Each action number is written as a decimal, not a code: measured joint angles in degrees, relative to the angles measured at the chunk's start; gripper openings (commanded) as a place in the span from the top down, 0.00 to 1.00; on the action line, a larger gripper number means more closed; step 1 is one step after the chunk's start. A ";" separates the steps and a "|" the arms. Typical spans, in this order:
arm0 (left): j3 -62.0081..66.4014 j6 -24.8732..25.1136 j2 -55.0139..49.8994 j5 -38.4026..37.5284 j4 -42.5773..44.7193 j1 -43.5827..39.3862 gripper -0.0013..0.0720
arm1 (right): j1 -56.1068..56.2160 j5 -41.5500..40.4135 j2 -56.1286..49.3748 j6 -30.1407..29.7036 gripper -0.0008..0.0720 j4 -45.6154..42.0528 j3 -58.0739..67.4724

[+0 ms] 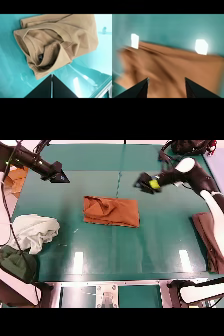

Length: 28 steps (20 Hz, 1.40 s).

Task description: Fold the shirts.

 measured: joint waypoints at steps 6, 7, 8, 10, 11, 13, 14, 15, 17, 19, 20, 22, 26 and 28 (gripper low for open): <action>-0.07 0.92 0.00 1.75 0.20 0.04 0.95 | -6.03 0.11 -2.16 -8.48 0.28 5.07 -15.78; -0.07 1.57 0.00 2.16 0.74 0.07 0.95 | -5.66 -0.39 -3.45 -10.23 0.28 7.23 -16.98; -0.07 2.29 0.00 2.80 1.73 0.07 0.95 | -5.03 -0.76 -4.79 -11.85 0.28 10.19 -17.81; -0.07 3.72 0.00 4.04 4.50 0.07 0.95 | -3.28 -1.09 -7.04 -14.84 0.36 15.45 -18.75; -0.07 4.20 0.00 4.76 6.21 0.07 0.95 | -2.43 -1.77 -8.00 -15.93 0.48 17.29 -19.02; -0.07 5.05 0.00 5.38 8.55 0.07 0.95 | -0.92 -3.48 -9.75 -18.03 0.96 20.26 -19.15; -0.07 5.31 0.00 5.57 9.40 0.07 0.95 | -0.39 -3.56 -10.29 -18.91 0.96 21.81 -18.93; -0.07 5.55 0.00 5.60 10.10 0.07 0.95 | 0.04 -3.72 -10.58 -19.91 0.96 22.29 -18.03; -0.07 5.79 -0.02 5.84 10.95 0.09 0.95 | 0.09 -2.51 -10.62 -21.14 0.96 23.54 -14.62; -0.07 5.97 0.00 5.86 11.34 0.04 0.95 | -1.05 0.96 -8.39 -21.62 0.96 25.68 -9.25; -0.07 5.99 0.00 5.86 11.54 0.07 0.95 | -2.32 2.95 -6.84 -21.53 0.96 25.83 -6.03; -0.07 6.01 0.00 5.68 11.78 0.09 0.95 | -6.01 4.83 -3.41 -19.45 0.96 26.18 0.94; -0.07 6.08 0.00 4.17 11.93 0.09 0.95 | -17.57 8.52 1.51 -11.28 0.96 22.08 13.42; -0.07 6.10 0.00 3.21 11.96 0.07 0.95 | -24.98 9.57 2.69 -6.93 0.96 19.93 17.46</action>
